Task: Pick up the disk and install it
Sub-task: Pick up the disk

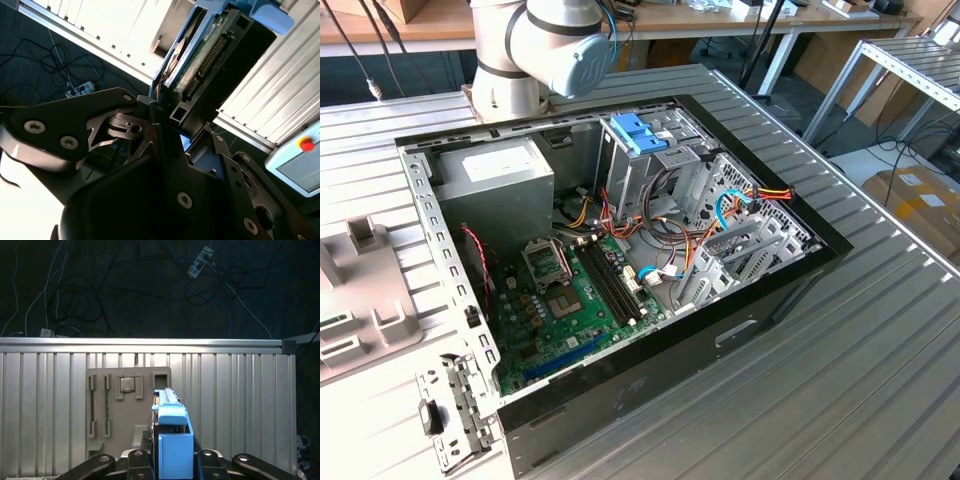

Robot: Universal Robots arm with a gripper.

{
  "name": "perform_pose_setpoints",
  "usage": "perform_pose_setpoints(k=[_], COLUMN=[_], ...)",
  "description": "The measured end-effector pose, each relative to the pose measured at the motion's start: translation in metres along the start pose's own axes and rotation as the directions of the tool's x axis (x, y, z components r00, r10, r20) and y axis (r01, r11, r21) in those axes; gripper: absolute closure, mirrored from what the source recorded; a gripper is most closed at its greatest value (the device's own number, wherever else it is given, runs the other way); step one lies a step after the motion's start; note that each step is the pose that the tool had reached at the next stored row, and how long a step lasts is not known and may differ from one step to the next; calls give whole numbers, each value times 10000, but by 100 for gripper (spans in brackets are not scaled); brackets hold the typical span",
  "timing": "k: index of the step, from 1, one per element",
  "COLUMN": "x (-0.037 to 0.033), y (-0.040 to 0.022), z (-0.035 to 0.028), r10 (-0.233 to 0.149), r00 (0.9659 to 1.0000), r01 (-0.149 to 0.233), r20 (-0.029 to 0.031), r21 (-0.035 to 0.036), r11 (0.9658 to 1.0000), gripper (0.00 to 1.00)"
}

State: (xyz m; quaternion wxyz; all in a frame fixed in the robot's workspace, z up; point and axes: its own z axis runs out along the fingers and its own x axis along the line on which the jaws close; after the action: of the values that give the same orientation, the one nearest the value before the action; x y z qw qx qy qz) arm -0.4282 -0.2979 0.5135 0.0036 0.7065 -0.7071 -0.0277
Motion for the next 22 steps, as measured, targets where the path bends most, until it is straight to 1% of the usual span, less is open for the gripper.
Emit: perform_pose_setpoints(k=[4, 10, 22], x=[7, 20, 28], y=[-19, -70, -124], z=[-1, -4, -6], r10=[0, 0, 0], r00=[10000, 10000, 10000], r01=[0, 0, 0], r20=[0, 0, 0], r21=[0, 0, 0], r11=[10000, 10000, 10000], gripper=[64, 64, 64])
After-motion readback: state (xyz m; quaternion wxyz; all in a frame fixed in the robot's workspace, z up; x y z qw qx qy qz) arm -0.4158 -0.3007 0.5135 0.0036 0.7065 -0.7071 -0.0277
